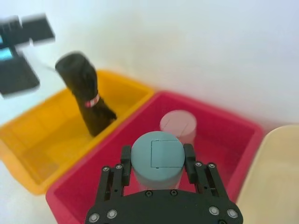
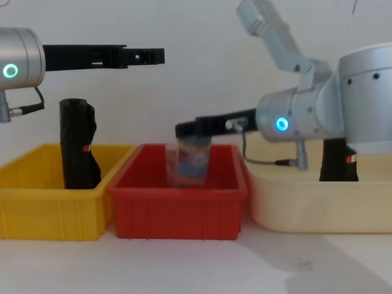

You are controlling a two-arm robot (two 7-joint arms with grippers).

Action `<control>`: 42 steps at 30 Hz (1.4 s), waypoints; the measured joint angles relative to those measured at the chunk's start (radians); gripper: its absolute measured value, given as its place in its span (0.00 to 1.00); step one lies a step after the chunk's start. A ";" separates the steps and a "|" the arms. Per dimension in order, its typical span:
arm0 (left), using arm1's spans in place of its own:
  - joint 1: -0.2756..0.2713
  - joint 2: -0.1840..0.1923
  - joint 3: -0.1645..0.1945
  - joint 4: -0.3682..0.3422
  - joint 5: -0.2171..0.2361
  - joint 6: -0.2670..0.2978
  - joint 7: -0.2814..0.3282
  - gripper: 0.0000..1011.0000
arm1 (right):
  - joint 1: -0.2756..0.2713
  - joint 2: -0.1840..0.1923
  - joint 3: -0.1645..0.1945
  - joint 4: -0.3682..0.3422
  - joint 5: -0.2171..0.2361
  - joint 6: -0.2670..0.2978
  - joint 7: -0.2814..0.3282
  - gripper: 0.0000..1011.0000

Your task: Pick up the garbage bag with the one hand and transfer it to the other hand.

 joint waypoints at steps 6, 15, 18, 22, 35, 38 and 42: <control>0.000 0.000 0.000 0.000 0.000 0.000 0.000 0.99 | -0.015 0.028 0.040 -0.070 0.029 0.004 -0.001 0.64; 0.000 0.000 0.000 0.000 0.000 0.000 0.000 0.99 | -0.048 0.093 0.086 -0.170 0.062 0.017 0.019 0.64; 0.000 0.000 0.000 0.000 0.000 0.000 0.000 0.99 | -0.059 0.112 0.096 -0.192 0.068 0.020 0.025 0.64; 0.000 0.000 0.000 0.000 0.000 0.000 0.000 0.99 | -0.078 0.137 0.107 -0.215 0.073 0.021 0.027 0.64; 0.000 0.000 0.000 0.000 0.000 0.000 0.000 0.99 | -0.106 0.148 0.134 -0.204 0.058 -0.053 -0.047 0.76; 0.000 0.000 0.000 0.000 0.000 0.000 0.000 0.99 | -0.109 0.145 0.137 -0.191 0.048 -0.084 -0.066 0.86; 0.000 0.000 0.000 0.000 0.000 0.000 0.000 0.99 | -0.115 0.139 0.141 -0.177 0.031 -0.138 -0.091 0.95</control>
